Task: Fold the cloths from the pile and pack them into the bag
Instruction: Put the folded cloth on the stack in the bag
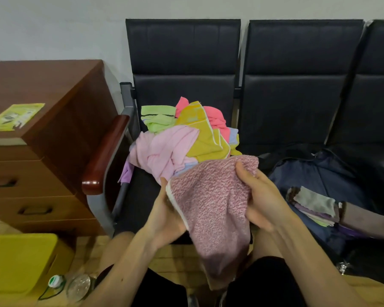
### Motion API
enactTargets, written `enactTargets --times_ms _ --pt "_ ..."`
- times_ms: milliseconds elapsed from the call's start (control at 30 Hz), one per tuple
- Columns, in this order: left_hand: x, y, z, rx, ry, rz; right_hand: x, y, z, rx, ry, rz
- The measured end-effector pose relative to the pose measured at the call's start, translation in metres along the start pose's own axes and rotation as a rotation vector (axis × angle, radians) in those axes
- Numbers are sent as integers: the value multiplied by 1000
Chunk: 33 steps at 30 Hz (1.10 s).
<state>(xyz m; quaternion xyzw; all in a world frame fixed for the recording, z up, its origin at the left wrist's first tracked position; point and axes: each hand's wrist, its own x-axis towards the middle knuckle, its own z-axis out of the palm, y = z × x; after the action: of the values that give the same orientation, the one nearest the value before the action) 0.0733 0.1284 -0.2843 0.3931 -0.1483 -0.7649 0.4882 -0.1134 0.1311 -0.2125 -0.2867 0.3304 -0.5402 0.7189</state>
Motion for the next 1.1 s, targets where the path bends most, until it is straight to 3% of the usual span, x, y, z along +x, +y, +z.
enactTargets --times_ms 67,167,300,367,500,600,667,800,1100 --pt "-1 -3 -7 -13 -161 -65 1 -2 -2 2 59 0" --pt "0 -6 -14 151 -312 -86 4 -5 -9 0 162 14" --pt "0 -7 -18 648 -287 -14 10 -9 -17 -15 242 -2" --pt "-3 -8 -14 750 -254 15 15 -11 -22 -12 280 -20" --pt "-13 4 7 620 -185 103 17 -4 -32 -18 182 -14" --pt "-11 27 19 357 -79 177 7 29 -40 -443 47 127" --pt "-7 41 23 333 -13 195 3 37 -40 -540 -36 145" --pt "-3 54 19 382 77 186 15 19 -39 -335 58 38" --pt "-2 59 13 420 -46 217 17 13 -33 -609 88 -169"
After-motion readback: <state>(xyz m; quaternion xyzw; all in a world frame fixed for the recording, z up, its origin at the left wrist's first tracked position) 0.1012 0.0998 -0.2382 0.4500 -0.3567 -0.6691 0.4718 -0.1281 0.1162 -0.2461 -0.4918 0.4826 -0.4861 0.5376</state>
